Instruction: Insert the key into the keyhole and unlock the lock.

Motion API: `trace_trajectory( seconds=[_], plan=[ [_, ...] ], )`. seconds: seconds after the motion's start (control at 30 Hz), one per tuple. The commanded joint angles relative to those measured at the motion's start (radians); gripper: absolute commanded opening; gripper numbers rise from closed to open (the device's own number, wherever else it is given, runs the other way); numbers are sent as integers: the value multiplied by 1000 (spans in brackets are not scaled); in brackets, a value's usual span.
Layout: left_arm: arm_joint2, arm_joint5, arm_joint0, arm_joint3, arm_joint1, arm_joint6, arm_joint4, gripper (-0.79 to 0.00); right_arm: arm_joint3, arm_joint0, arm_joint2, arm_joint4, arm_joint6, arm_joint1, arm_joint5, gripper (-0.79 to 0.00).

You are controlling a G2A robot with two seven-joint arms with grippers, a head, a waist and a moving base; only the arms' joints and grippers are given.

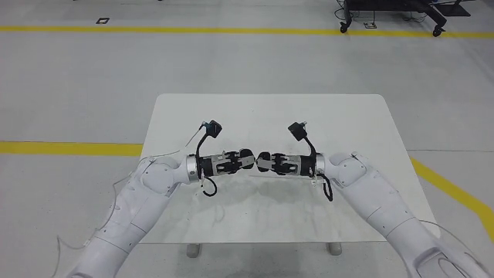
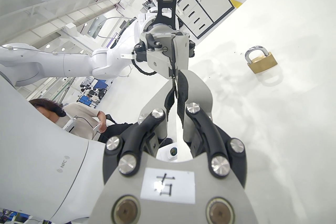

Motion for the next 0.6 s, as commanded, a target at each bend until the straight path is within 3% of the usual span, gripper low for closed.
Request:
trace_trajectory(
  seconds=[0.0,0.3,0.37,0.4,0.47,0.57],
  plan=[
    [-2,-3,1,0,1,3,1,-785,0,0,0,1,0,0,0,0],
    [-7,-4,7,-7,5,13,12,-785,-24,-18,12,-22,-35,3,26,0],
    [-7,-6,8,-9,6,15,14,-785,-38,-28,20,-28,-44,6,28,-163],
    [-7,-6,9,-10,6,17,13,-785,-42,-32,22,-28,-44,8,29,-342],
    [-7,-5,10,-12,7,18,16,-785,-47,-36,26,-28,-45,9,32,-428],
    [-6,-4,12,-15,8,19,16,-785,-57,-41,29,-29,-43,12,36,-465]
  ],
)
